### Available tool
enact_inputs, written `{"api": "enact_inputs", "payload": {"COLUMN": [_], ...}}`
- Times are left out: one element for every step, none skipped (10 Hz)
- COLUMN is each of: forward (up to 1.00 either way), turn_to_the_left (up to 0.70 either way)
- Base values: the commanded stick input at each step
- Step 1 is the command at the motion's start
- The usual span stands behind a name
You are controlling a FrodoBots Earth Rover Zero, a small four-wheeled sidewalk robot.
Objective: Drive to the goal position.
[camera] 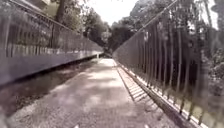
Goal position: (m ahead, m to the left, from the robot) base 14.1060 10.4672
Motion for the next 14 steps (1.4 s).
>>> {"api": "enact_inputs", "payload": {"forward": [0.50, 0.50, 0.50, 0.50, 0.50, 0.50, 0.50, 0.50, 0.50, 0.50, 0.50, 0.50, 0.50, 0.50], "turn_to_the_left": [0.00, 0.00, 0.00, 0.46, 0.50, 0.50, 0.24, 0.00, 0.00, 0.00, 0.00, 0.00, 0.00, 0.00]}}
